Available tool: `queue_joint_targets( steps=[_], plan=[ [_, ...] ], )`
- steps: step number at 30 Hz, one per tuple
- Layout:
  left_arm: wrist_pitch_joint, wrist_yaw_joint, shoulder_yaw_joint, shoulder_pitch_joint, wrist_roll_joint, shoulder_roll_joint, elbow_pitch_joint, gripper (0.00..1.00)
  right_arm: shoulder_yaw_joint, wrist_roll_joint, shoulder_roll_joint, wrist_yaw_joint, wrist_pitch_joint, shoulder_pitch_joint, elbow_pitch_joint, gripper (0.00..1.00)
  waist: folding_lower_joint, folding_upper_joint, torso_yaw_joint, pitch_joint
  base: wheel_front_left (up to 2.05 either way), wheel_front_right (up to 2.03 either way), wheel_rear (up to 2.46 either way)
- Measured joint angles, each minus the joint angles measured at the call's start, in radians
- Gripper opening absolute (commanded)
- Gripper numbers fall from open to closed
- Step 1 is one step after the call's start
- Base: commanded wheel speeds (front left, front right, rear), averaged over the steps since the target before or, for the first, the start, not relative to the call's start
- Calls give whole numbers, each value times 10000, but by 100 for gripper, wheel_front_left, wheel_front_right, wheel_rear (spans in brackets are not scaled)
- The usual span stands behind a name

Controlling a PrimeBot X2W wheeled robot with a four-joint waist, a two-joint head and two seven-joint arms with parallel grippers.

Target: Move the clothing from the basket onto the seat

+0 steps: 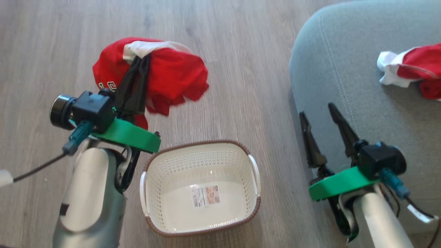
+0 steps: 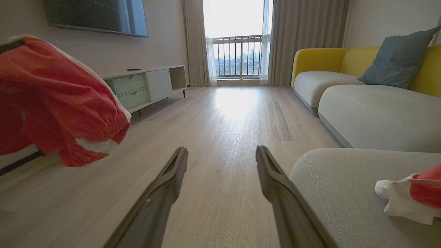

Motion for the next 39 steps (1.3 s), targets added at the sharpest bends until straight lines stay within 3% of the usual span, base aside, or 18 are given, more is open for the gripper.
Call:
queue_joint_targets(
  steps=[9, 22, 30, 39],
  plan=[
    [-73, 169, -105, 785, 240, -109, -1200, 0, 483, 221, -176, 0, 0, 217, -25, 100, 0, 0, 19, -510, 0, 0, 0],
    [-73, 90, -1290, 1004, 376, -111, -1032, 0, 2002, 257, -945, 0, 0, 253, -874, 100, 0, -1, 66, -543, 0, 0, 0],
    [-73, -92, -2299, 1002, 443, -107, -894, 0, 3198, 176, -1331, 0, 0, -365, -832, 100, 1, -1, 171, -452, 0, 0, 0],
    [-73, -130, -3126, 993, 441, -100, -901, 0, 3513, -445, -1718, 0, 0, -990, -290, 100, 1, -1, 332, -448, 0, 0, 0]
  ],
)
